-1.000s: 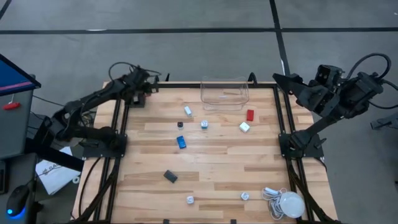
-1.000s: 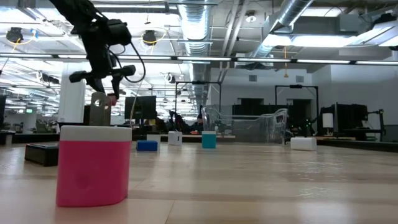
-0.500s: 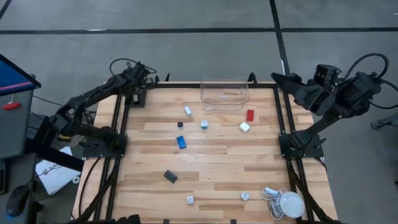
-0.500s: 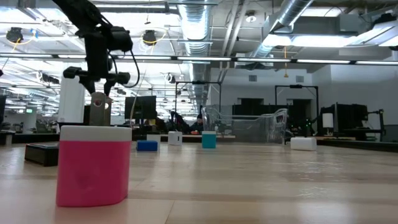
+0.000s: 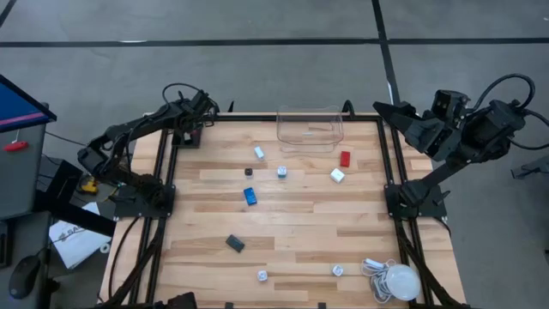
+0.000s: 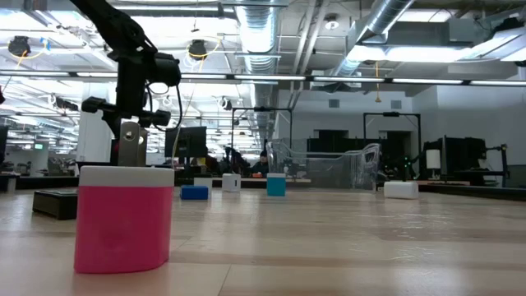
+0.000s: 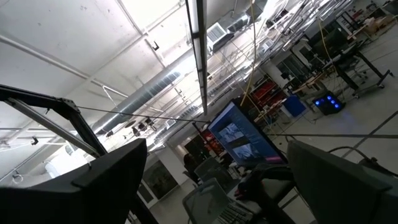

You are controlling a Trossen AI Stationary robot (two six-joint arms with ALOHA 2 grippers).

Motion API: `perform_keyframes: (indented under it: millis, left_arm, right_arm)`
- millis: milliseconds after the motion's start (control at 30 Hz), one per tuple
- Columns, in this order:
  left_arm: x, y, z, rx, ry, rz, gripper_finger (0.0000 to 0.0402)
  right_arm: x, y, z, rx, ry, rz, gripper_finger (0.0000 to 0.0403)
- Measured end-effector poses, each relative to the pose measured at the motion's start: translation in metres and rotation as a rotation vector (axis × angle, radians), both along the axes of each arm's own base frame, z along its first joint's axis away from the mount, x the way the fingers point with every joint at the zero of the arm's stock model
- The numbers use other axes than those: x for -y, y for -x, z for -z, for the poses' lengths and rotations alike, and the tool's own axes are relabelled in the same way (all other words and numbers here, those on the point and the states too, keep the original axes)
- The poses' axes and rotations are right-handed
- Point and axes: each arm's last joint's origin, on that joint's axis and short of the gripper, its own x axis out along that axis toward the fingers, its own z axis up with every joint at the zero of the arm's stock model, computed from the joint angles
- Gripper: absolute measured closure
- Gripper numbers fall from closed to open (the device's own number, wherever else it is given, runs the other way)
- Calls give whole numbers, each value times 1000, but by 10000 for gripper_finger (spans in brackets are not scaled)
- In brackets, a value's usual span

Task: Pick & Place Office items
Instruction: Put the left red digital clock into the black basket

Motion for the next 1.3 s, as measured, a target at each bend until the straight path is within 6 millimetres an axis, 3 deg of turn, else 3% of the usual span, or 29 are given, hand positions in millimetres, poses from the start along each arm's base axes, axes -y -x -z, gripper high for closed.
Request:
perform_keyframes:
  millis: [667,1300]
  left_arm:
    - [2,-2,12,-69,48,6,259]
    - [1,-3,12,-54,34,3,231]
  right_arm:
    - [0,1,2,-20,9,-5,23]
    - [0,1,2,-25,10,-7,23]
